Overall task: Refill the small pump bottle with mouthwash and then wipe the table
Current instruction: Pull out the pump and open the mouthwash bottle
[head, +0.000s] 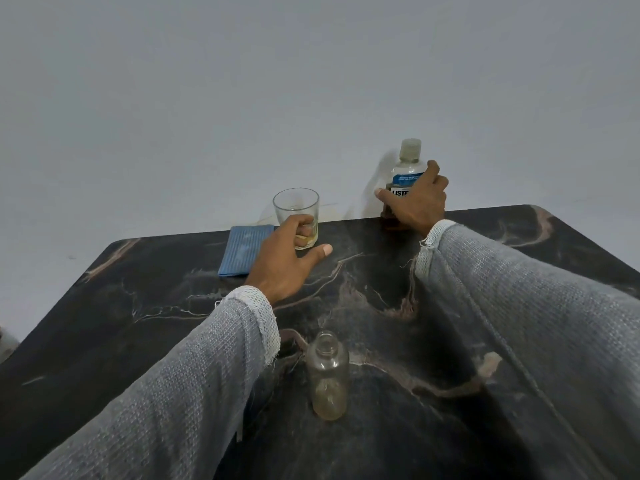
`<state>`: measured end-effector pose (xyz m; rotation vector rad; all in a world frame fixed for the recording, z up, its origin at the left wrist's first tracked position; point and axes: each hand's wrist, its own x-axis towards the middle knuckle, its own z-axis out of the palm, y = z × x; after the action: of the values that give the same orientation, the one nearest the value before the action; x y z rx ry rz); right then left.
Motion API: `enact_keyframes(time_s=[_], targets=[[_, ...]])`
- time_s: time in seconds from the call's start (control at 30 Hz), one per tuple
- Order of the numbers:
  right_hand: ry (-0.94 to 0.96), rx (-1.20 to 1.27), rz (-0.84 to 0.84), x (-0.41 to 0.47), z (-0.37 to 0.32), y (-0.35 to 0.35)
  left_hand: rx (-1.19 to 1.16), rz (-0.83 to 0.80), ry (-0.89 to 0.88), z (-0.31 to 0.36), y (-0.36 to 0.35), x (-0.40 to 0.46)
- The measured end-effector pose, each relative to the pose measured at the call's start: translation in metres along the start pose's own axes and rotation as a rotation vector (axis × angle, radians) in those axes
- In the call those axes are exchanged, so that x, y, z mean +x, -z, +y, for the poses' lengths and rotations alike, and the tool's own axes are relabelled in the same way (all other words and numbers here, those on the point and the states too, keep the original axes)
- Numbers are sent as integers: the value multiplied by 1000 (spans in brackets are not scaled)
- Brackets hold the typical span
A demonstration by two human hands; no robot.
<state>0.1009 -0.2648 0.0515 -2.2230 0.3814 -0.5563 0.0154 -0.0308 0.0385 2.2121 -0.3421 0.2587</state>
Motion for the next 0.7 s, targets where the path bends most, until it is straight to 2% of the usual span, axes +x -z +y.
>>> enact_keyframes(time_s=[0.4, 0.7], targets=[[19, 38, 26, 4, -3, 4, -19, 3, 5, -7, 3, -8], [119, 112, -51, -73, 0, 50, -77, 13, 83, 6, 26, -61]])
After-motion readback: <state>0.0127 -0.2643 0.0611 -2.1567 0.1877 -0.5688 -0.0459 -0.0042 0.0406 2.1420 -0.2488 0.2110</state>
